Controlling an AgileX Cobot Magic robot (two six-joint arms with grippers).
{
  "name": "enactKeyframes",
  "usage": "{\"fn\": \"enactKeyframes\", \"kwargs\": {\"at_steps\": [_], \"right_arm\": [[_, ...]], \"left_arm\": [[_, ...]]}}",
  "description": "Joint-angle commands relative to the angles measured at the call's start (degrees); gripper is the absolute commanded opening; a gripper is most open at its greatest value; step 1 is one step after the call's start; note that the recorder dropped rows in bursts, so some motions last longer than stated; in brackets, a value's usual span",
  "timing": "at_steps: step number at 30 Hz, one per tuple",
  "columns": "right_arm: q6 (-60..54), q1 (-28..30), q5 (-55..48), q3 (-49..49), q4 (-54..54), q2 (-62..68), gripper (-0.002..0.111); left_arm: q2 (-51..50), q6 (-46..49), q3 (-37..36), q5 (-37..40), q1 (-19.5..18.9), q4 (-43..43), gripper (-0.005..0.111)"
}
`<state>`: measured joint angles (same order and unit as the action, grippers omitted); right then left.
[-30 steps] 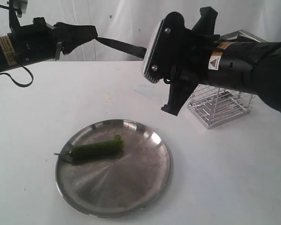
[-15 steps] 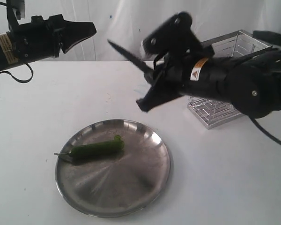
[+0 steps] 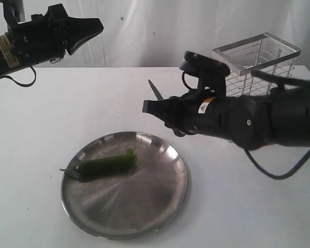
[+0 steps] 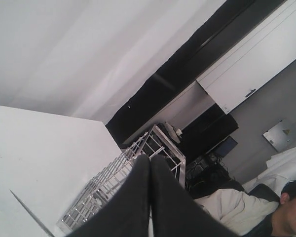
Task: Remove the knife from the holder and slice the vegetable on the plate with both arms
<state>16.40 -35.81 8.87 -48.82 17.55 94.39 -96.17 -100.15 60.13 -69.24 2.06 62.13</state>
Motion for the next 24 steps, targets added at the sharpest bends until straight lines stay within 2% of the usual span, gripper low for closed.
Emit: {"fn": "enactKeyframes", "kwargs": {"at_steps": [1, 4, 7, 12, 16, 19, 24], "right_arm": [[15.7, -4.3, 15.5, 6.5, 0.9, 0.0, 0.0], [14.2, -7.9, 21.0, 8.9, 0.3, 0.0, 0.0], [13.2, -11.4, 21.5, 9.7, -1.8, 0.0, 0.0], [17.1, -18.1, 25.4, 11.2, -2.3, 0.0, 0.0], [30.7, -21.6, 33.7, 14.4, -0.7, 0.0, 0.0], [36.0, -22.5, 37.9, 18.3, 3.4, 0.0, 0.0], [47.0, -22.5, 43.6, 23.8, 1.3, 0.0, 0.0]], "left_arm": [[0.8, -0.5, -0.1, -0.7, -0.2, 0.1, 0.0], [0.8, -0.5, -0.1, -0.7, -0.1, 0.1, 0.0], [0.8, -0.5, -0.1, -0.7, -0.1, 0.4, 0.0], [0.8, -0.3, -0.1, -0.7, -0.1, 0.5, 0.0], [0.8, 1.0, -0.1, -0.7, -0.1, 1.9, 0.0], [0.8, 1.2, -0.1, -0.7, -0.1, 2.1, 0.0], [0.8, 3.0, -0.1, -0.7, -0.1, 2.8, 0.0]]}}
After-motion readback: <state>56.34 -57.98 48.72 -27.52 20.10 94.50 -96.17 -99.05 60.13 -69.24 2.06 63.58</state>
